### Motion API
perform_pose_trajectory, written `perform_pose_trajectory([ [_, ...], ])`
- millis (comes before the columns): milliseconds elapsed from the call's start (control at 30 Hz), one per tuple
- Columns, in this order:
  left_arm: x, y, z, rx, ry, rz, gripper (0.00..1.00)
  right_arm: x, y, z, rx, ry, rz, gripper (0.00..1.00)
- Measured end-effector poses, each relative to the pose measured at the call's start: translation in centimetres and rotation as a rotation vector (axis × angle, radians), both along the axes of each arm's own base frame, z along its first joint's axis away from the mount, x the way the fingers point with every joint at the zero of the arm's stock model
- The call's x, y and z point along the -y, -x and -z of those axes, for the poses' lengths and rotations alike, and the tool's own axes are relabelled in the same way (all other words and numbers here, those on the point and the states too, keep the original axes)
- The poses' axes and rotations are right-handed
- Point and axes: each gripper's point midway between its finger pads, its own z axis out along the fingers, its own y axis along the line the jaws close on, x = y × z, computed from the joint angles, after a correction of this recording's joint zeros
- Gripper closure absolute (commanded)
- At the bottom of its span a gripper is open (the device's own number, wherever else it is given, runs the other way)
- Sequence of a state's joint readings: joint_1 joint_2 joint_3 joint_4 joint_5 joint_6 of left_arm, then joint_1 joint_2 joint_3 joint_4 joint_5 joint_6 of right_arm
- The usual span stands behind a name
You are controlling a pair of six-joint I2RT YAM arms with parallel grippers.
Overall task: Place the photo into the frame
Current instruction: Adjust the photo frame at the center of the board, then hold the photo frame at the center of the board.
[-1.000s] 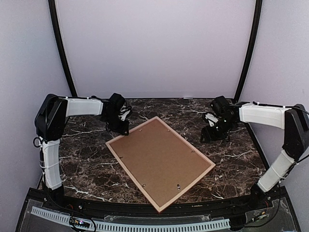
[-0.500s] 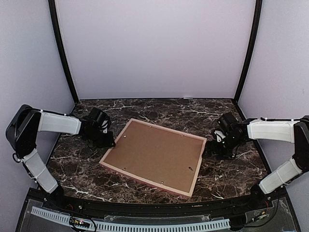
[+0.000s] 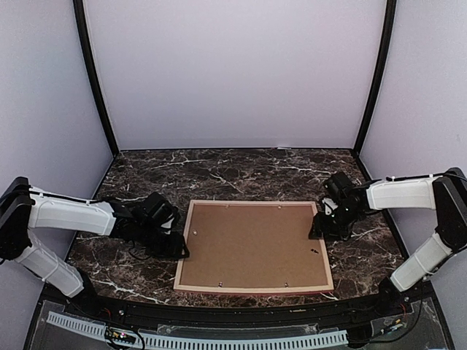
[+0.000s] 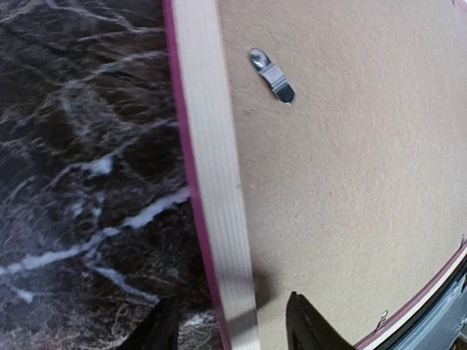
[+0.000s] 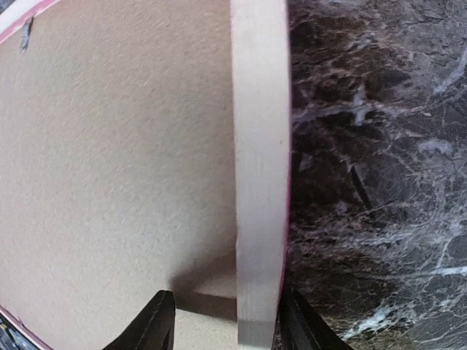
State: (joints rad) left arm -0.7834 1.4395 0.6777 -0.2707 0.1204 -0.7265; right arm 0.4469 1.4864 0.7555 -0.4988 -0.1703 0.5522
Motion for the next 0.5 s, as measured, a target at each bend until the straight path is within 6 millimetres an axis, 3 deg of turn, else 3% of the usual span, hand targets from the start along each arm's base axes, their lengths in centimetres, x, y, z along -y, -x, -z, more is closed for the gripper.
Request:
perform_pose_trajectory([
  [133,-0.5,-0.7,-1.4,0.031,-0.029,-0.015,0.36,0.4,-0.9,0.3,0.01,0.051,-0.005,0.66],
  [300,0.7,-4.1,-3.0,0.085,-0.061,-0.003,0.34,0.4,-1.8,0.2,0.03,0.071,-0.015,0.71],
  [500,0.7,-6.9,-1.8,0.077,-0.117,0.005,0.35,0.5,-2.0,0.1,0.036,0.077,-0.02,0.71],
])
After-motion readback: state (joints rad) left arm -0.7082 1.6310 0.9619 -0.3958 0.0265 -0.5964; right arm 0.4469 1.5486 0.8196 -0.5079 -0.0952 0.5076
